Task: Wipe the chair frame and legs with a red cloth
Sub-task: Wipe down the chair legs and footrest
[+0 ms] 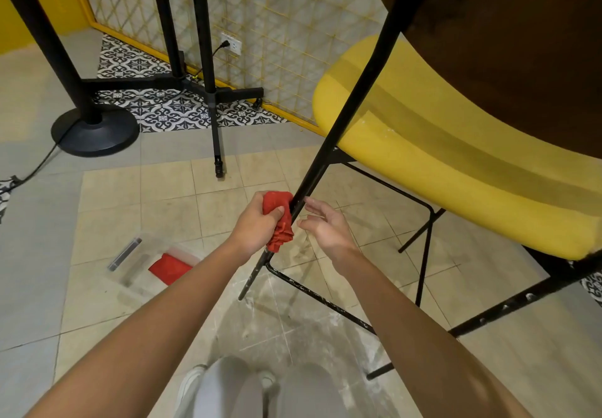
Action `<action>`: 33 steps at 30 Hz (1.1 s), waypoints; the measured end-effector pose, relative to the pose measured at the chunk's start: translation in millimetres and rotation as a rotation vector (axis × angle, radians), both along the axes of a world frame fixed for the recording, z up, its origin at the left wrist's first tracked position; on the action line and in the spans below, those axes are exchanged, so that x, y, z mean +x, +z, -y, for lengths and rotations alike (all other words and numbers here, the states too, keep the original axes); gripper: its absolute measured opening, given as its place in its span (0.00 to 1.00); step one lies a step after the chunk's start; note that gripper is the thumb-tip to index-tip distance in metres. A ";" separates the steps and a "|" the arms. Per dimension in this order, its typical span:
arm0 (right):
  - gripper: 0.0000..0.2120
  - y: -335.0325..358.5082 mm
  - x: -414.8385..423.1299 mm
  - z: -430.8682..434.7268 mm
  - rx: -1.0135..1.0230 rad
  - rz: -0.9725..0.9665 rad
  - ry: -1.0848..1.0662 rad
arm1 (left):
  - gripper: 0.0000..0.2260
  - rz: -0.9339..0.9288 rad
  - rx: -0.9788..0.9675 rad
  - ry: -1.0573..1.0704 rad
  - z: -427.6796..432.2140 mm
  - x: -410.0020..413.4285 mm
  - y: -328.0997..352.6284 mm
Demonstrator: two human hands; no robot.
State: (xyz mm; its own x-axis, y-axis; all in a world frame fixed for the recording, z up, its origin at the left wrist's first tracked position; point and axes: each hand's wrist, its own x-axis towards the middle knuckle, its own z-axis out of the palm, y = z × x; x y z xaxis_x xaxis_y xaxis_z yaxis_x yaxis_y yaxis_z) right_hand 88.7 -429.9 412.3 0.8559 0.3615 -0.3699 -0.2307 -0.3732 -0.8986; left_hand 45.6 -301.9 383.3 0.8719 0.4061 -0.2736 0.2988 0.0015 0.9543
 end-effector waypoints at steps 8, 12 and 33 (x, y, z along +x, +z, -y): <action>0.22 8.0 0.5 8.8 0.052 0.103 -0.131 | 0.15 0.215 0.055 0.109 17.0 2.2 22.8; 0.23 12.7 2.2 14.8 0.052 0.133 -0.161 | 0.17 0.226 0.056 0.171 31.9 6.8 20.1; 0.21 8.3 8.5 8.7 0.069 0.130 -0.107 | 0.12 0.215 0.061 0.036 18.1 12.5 30.3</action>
State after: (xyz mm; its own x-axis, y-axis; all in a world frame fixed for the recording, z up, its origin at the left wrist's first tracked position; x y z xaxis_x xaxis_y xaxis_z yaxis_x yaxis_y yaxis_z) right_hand 97.2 -438.6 420.6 0.9298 0.2864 -0.2312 -0.1461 -0.2893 -0.9460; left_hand 58.0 -320.0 413.6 0.8923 0.4478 -0.0571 0.0892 -0.0510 0.9947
